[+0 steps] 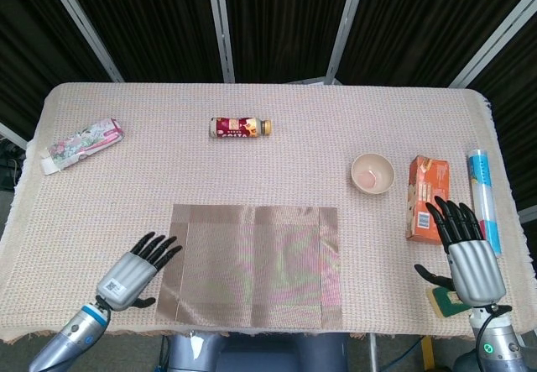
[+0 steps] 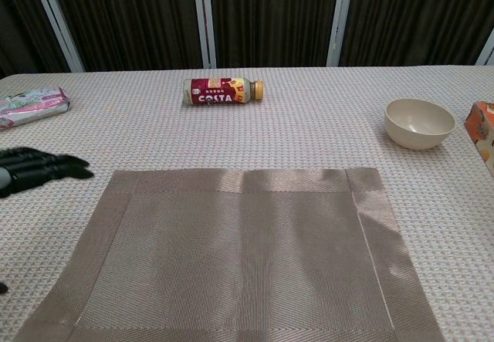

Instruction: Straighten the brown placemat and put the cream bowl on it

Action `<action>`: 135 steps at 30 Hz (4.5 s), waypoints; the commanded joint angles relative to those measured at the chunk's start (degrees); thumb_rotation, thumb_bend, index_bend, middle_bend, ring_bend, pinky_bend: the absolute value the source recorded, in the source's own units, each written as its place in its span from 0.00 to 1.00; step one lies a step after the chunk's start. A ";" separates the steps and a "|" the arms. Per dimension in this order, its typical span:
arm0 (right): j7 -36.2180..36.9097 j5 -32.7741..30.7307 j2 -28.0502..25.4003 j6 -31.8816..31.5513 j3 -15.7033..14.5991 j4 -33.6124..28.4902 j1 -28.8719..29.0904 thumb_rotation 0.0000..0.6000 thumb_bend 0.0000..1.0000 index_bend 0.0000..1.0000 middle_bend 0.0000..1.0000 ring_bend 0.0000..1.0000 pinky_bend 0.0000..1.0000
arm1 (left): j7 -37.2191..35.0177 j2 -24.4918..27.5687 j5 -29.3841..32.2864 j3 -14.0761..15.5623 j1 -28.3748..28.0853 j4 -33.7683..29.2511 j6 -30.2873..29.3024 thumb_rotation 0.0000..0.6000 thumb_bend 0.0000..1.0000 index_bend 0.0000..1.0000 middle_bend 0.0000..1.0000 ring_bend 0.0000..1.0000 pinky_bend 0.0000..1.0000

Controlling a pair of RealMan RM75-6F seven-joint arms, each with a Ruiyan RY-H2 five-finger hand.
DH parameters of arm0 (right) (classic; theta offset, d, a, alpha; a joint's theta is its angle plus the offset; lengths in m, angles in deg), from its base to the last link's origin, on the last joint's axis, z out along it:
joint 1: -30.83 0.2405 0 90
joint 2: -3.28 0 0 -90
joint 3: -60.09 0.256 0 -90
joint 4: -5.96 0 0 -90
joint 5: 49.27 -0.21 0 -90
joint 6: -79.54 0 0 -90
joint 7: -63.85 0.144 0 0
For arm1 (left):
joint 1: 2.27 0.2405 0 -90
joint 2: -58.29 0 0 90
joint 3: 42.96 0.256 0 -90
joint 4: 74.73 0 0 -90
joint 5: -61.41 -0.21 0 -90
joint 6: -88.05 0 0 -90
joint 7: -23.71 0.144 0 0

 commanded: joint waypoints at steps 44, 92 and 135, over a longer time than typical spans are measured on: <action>-11.81 -28.18 23.49 38.80 10.70 35.61 29.28 1.00 0.17 0.36 0.00 0.00 0.00 | -12.64 6.09 15.74 -15.34 8.32 5.98 -10.56 1.00 0.00 0.00 0.00 0.00 0.00; 2.19 1.28 18.84 20.79 0.80 11.39 28.65 1.00 0.47 0.68 0.07 0.00 0.00 | -17.36 8.46 11.28 -15.78 9.65 4.26 -8.61 1.00 0.00 0.00 0.00 0.00 0.00; -5.68 5.96 17.68 14.68 -6.12 11.55 26.45 1.00 0.00 0.00 0.00 0.00 0.00 | -13.36 7.05 12.02 -15.94 10.87 5.45 -9.43 1.00 0.00 0.00 0.00 0.00 0.00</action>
